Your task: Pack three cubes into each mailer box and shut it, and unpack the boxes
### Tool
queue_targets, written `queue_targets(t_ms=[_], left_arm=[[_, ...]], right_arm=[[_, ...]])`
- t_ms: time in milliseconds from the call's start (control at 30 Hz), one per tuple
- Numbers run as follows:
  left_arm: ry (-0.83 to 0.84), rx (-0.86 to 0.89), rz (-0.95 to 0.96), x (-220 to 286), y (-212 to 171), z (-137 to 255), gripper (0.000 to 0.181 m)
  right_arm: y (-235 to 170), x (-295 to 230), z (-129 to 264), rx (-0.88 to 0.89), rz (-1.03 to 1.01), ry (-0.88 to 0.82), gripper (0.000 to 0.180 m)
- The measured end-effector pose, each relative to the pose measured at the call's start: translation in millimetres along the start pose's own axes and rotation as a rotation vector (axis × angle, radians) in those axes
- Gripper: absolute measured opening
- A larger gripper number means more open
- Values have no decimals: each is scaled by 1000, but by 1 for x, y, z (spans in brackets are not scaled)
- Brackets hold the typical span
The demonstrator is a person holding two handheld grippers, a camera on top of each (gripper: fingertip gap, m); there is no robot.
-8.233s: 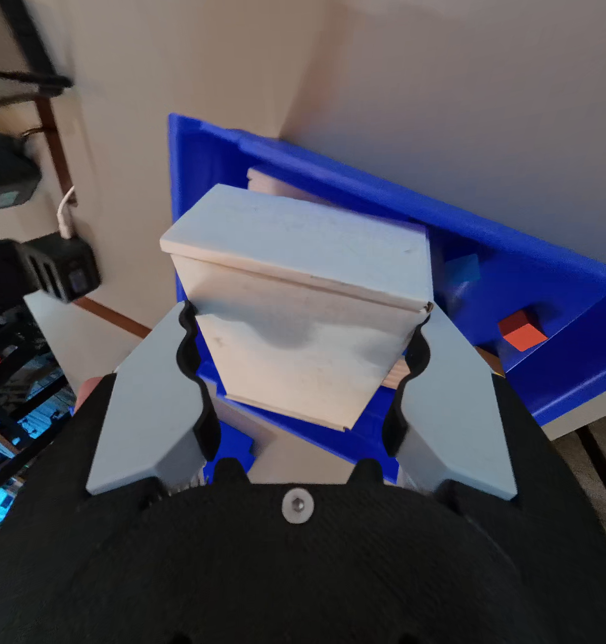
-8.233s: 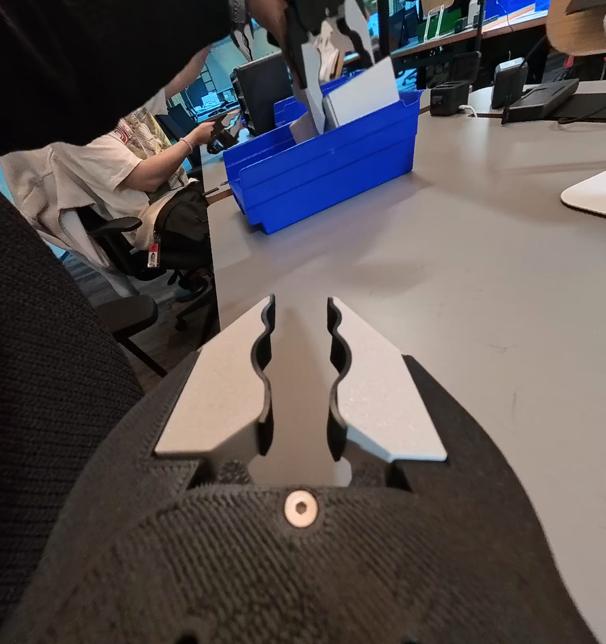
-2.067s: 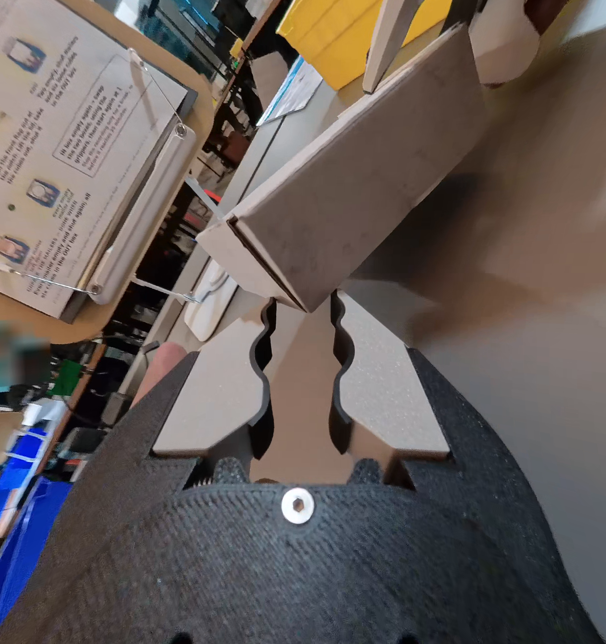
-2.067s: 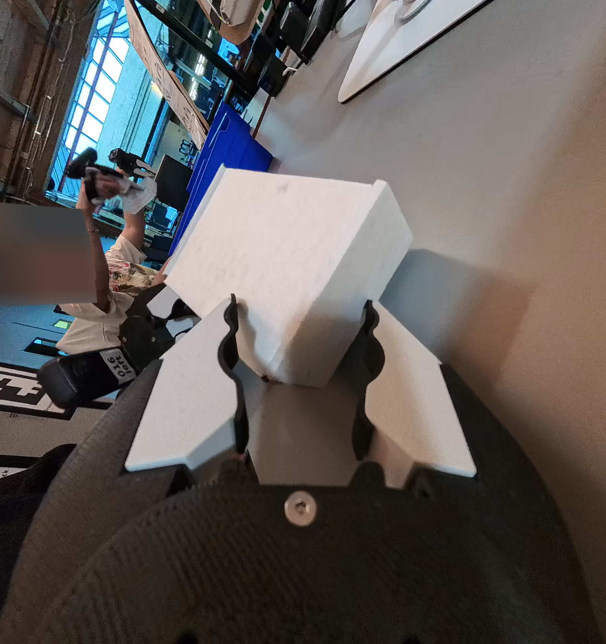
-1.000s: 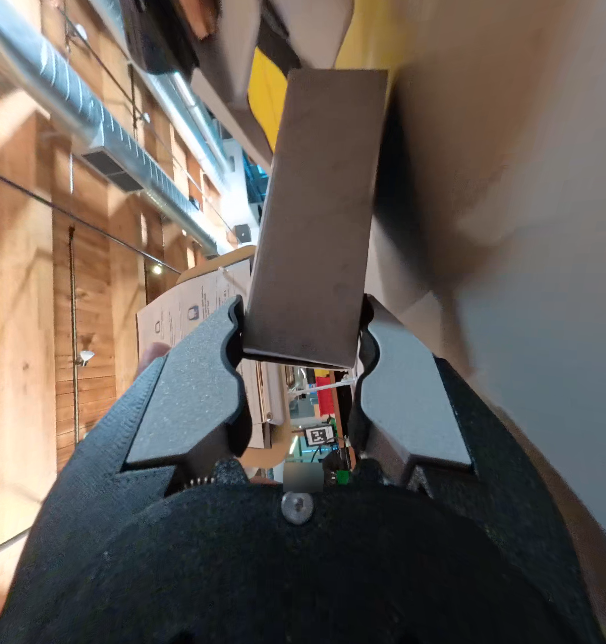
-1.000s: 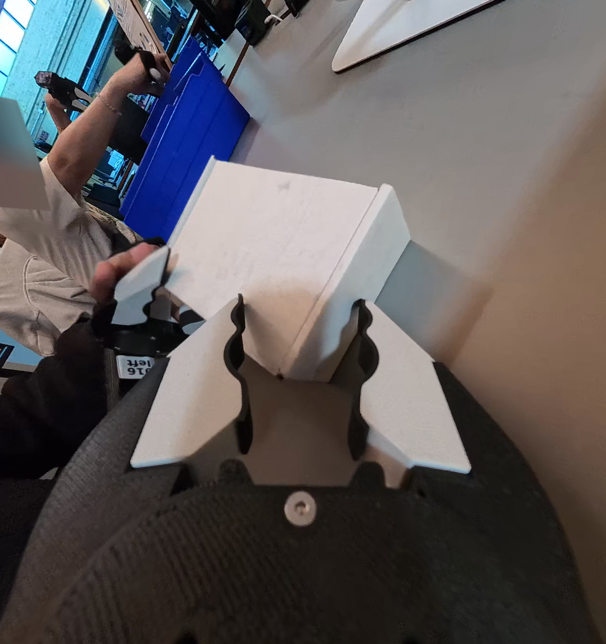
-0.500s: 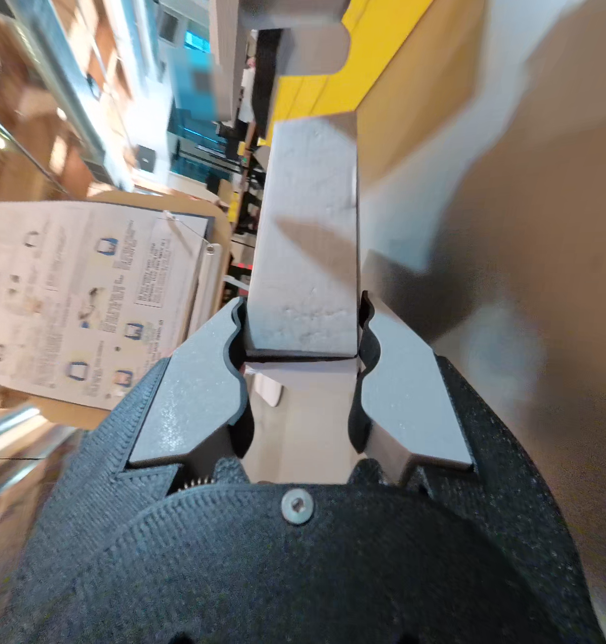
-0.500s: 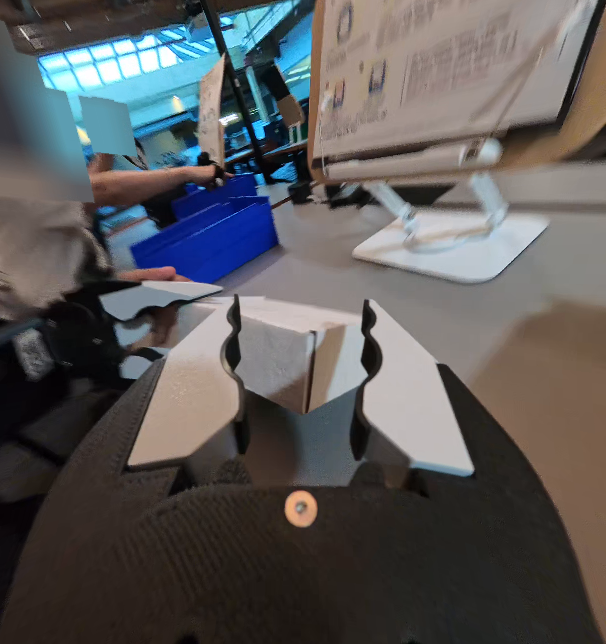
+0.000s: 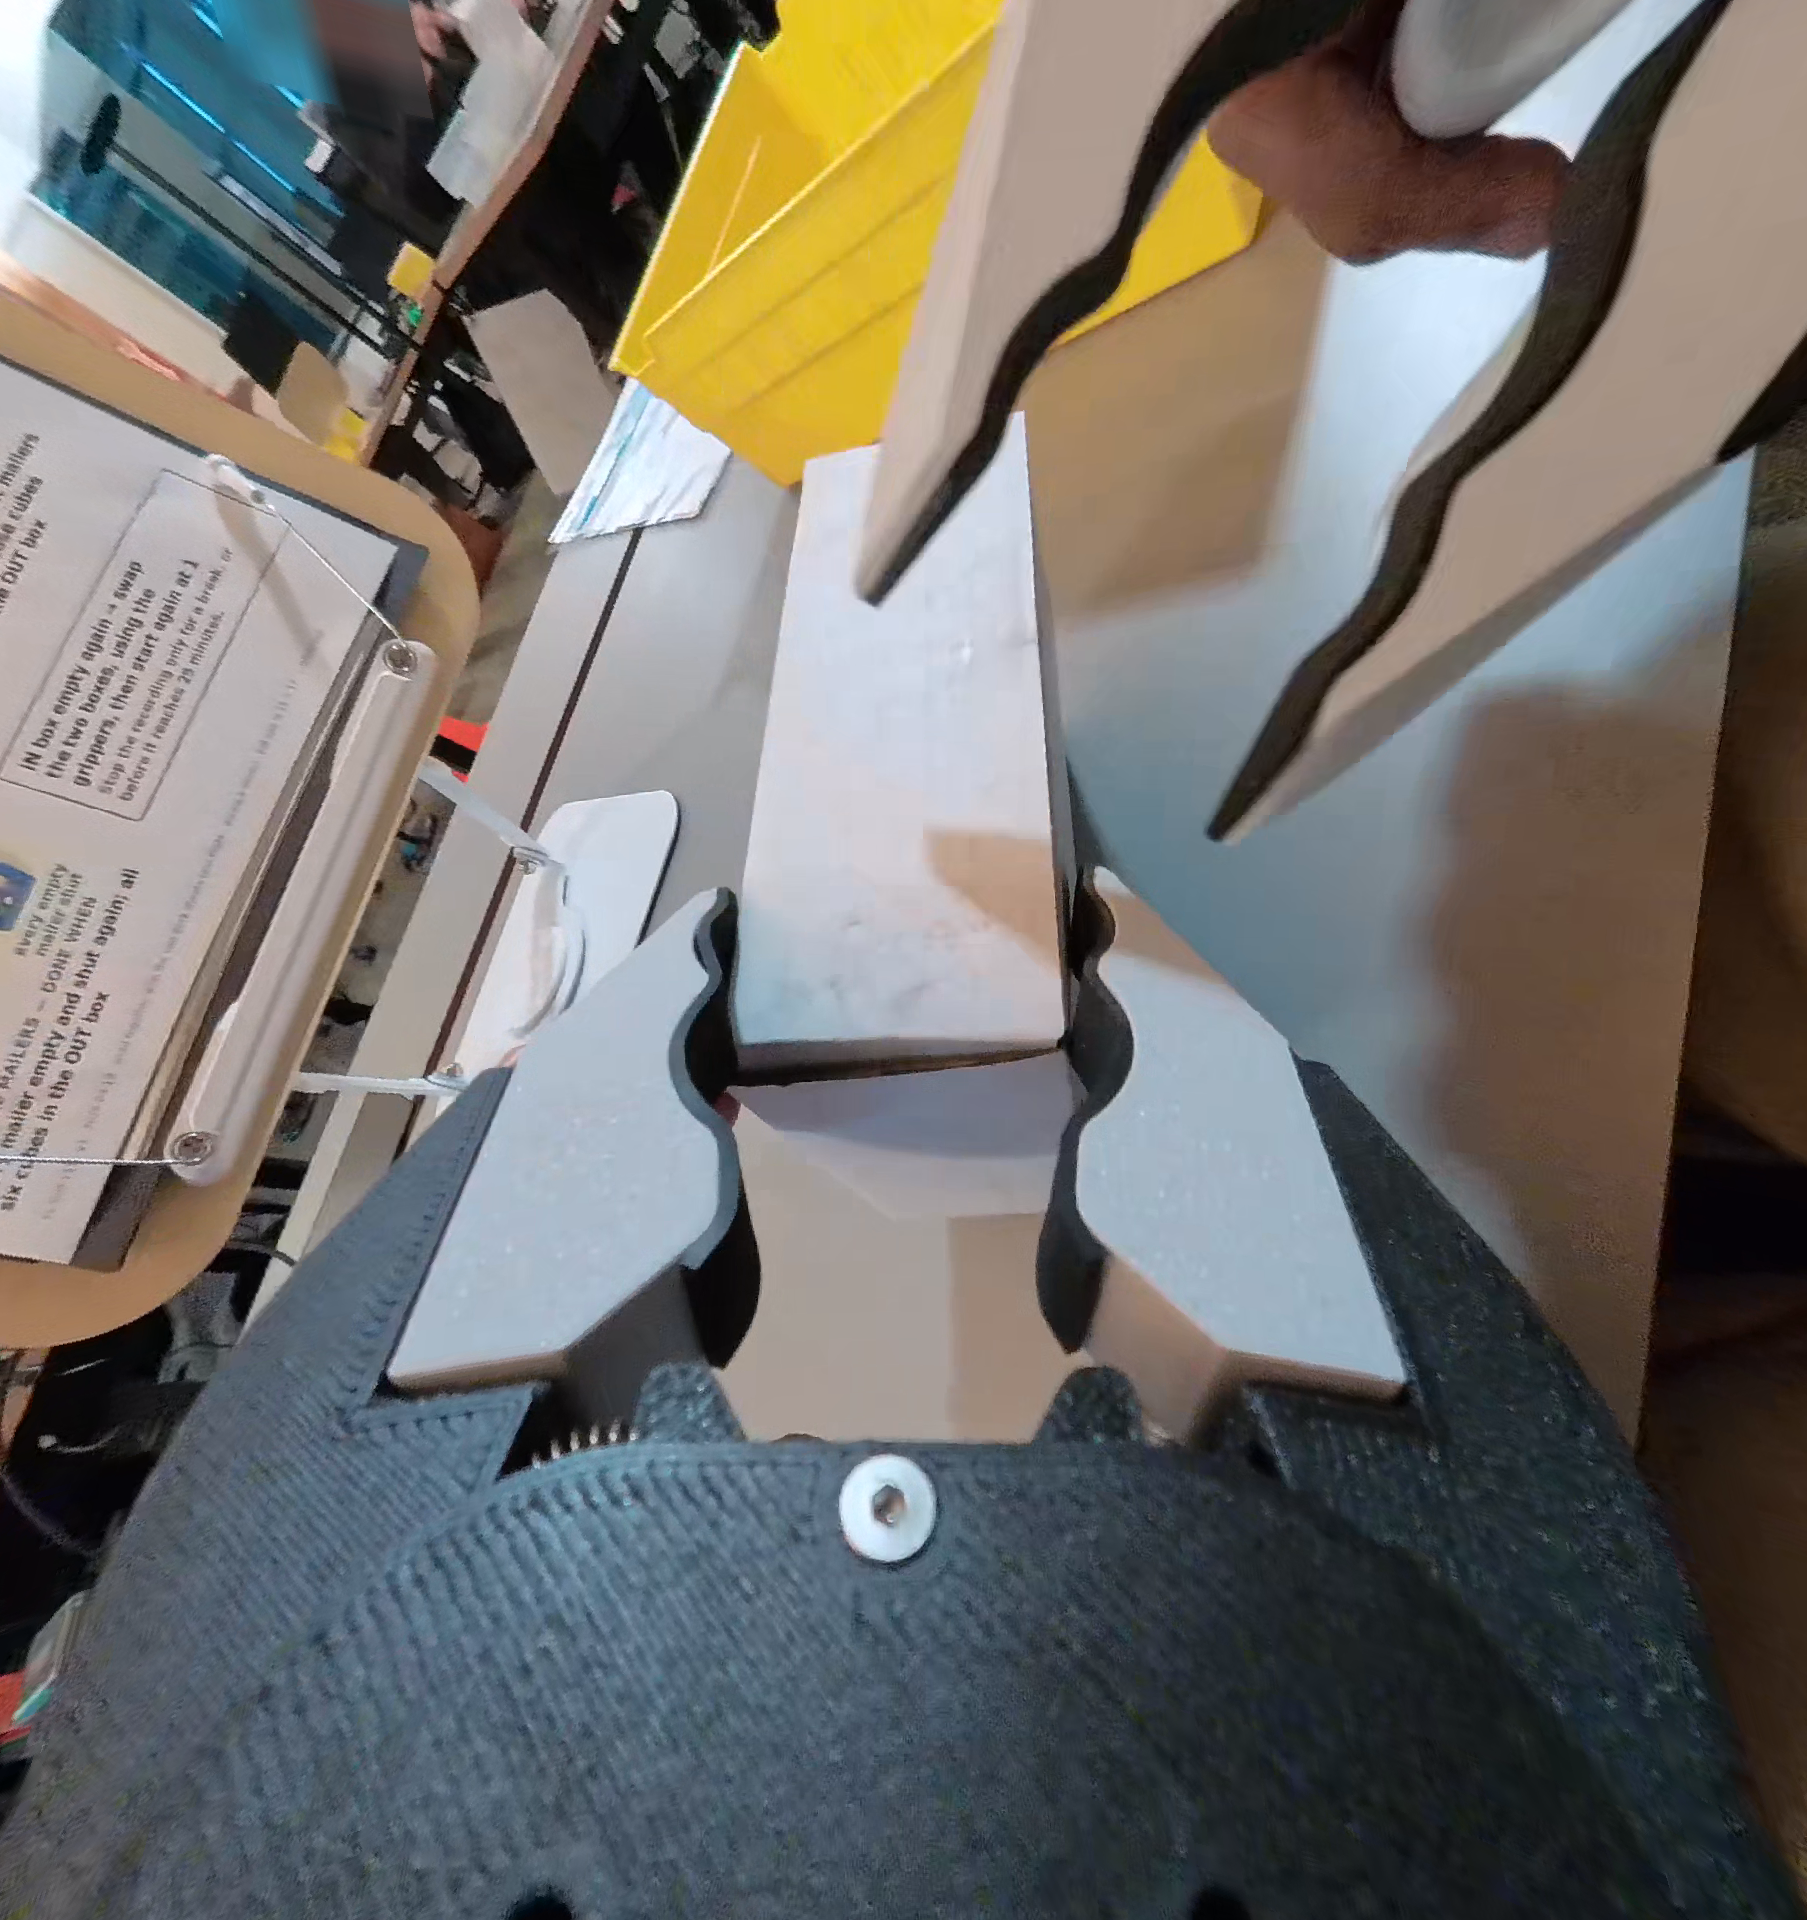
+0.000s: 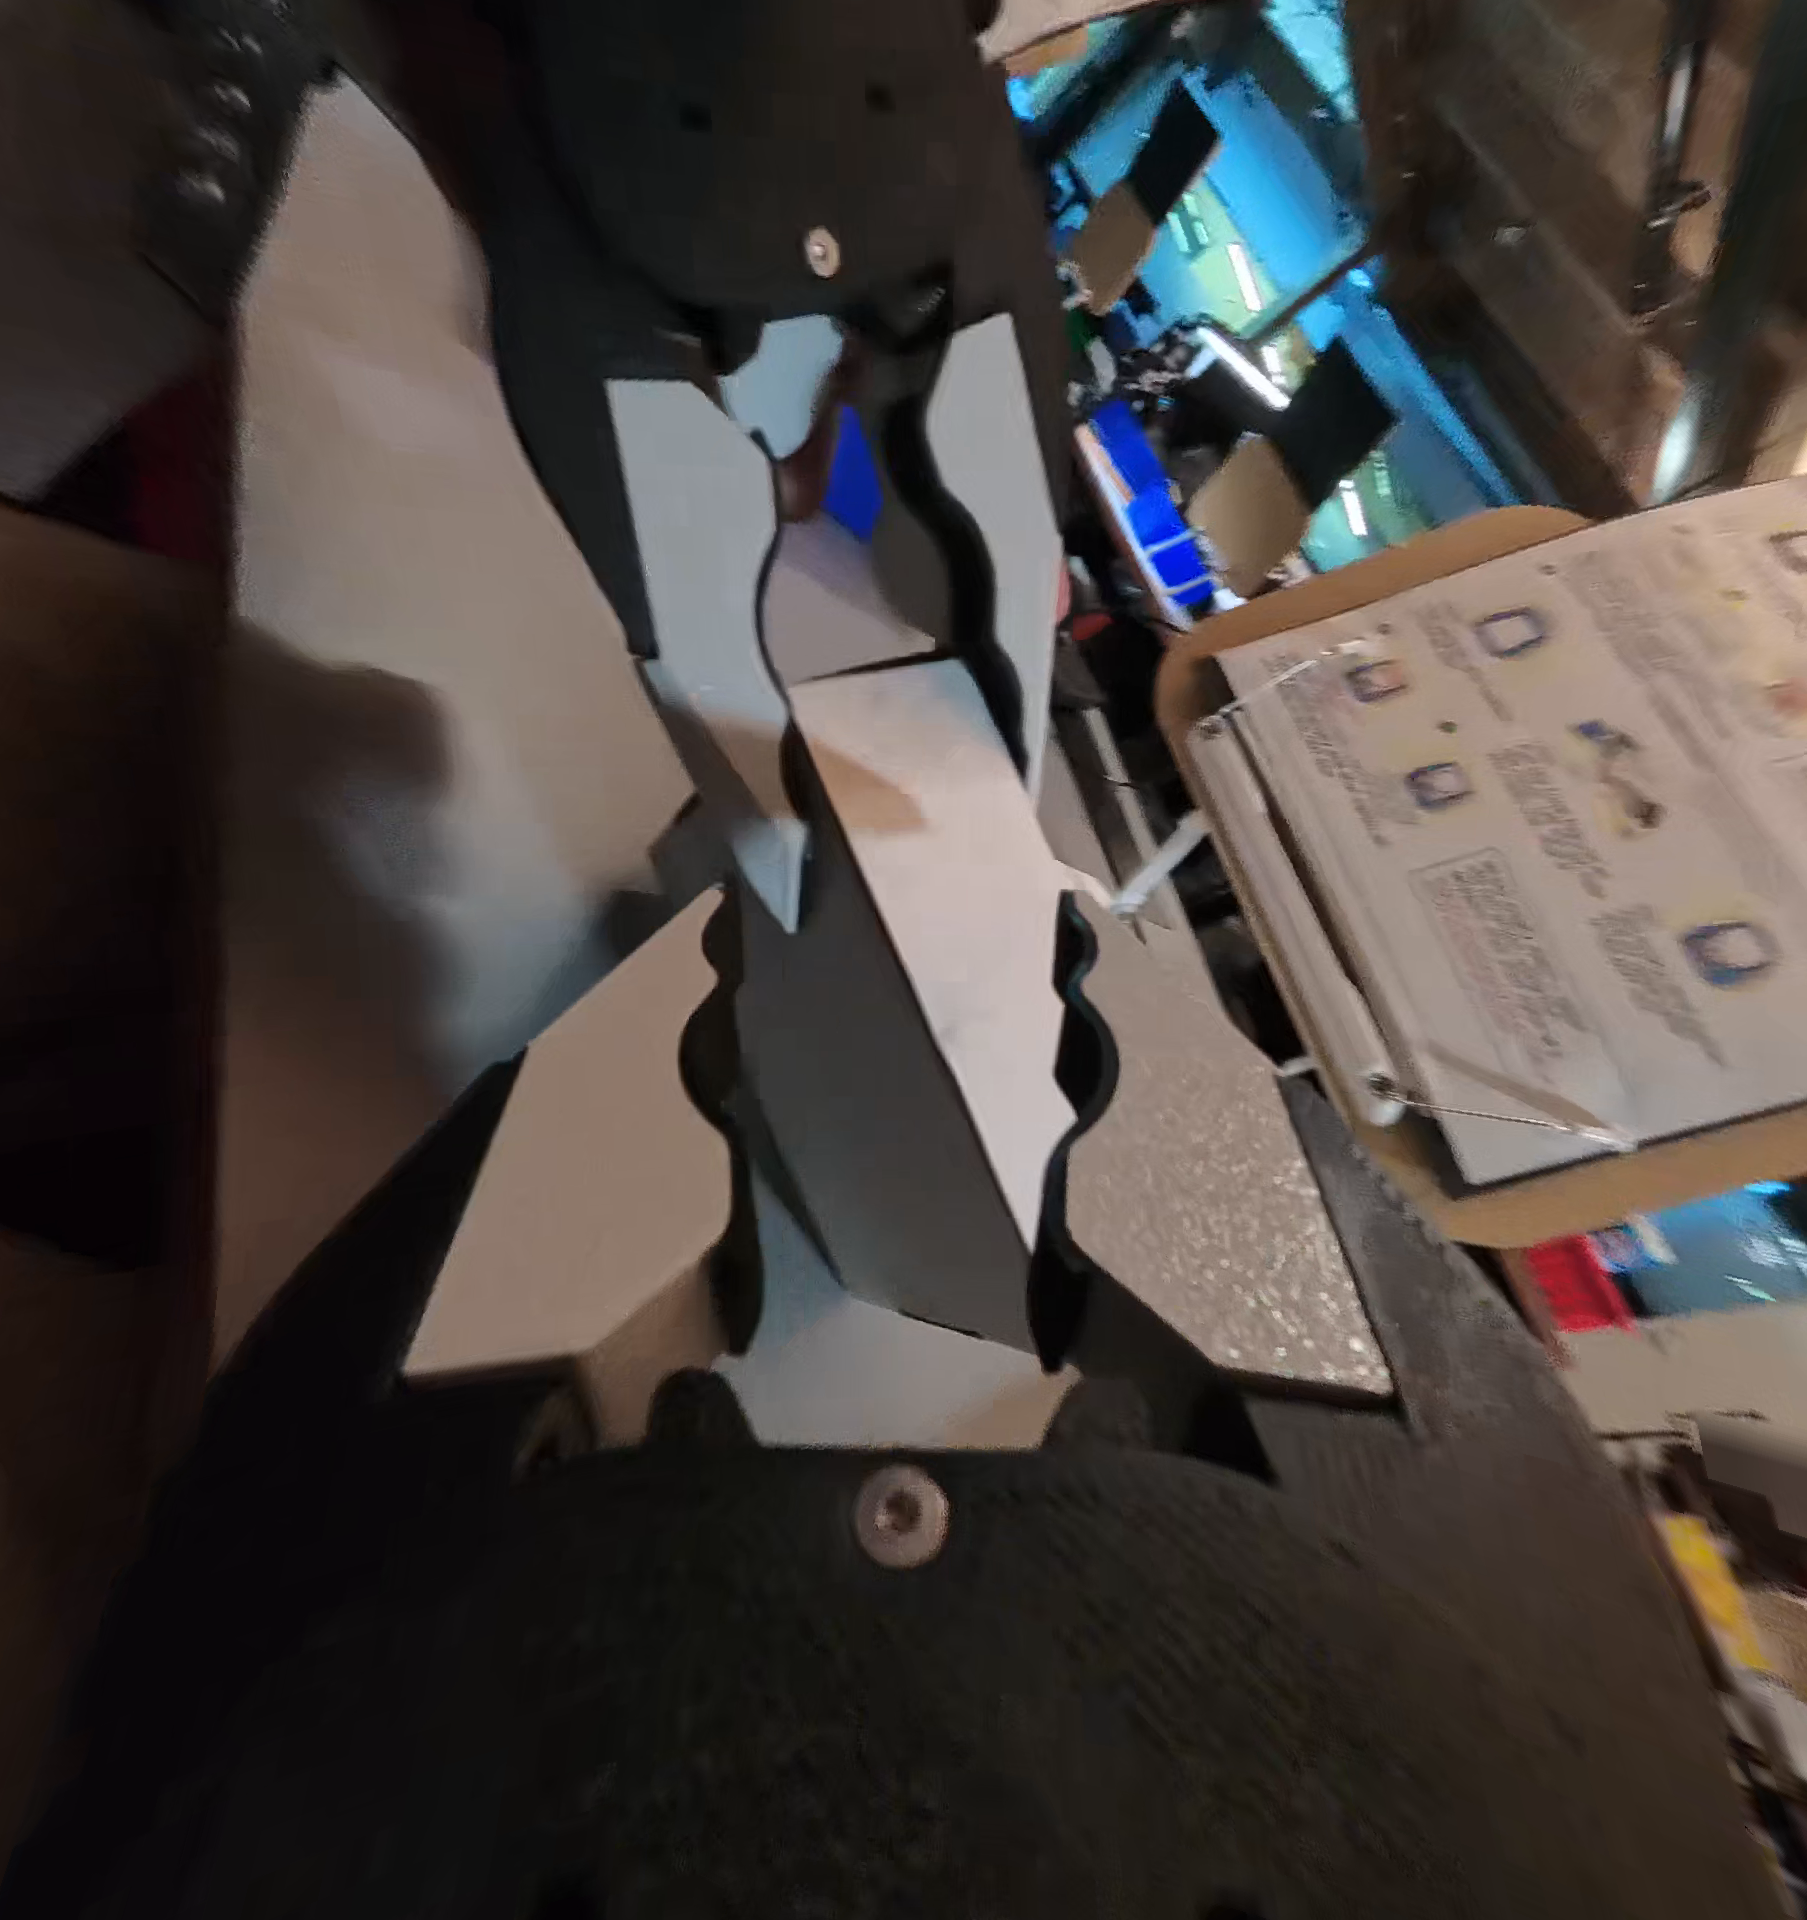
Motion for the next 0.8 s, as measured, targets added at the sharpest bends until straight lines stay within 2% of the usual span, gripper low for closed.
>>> queue_targets(t_ms=[100,200,400,633,800], left_arm=[[-19,-4,-11,1,0,4,61],[-57,-1,-28,7,6,7,61],[-113,13,-70,21,15,9,60],[-113,29,-97,25,21,10,62],[-84,34,-133,28,18,4,62]], right_arm=[[-3,-4,-2,-11,-93,59,80],[-25,-6,-7,-108,-118,75,99],[-24,0,-2,-85,-47,33,73],[-28,-2,-2,-135,-45,46,82],[-32,-1,5,-171,-40,86,71]])
Point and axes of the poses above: each gripper's, where its closed fingertips meet, z back along the fingers, y out of its top, x = y × z across the jaws, the point moved 1 cm from there along z, back along the fingers, and after that the axes turned 1 degree about x, right-handed, at the moved point
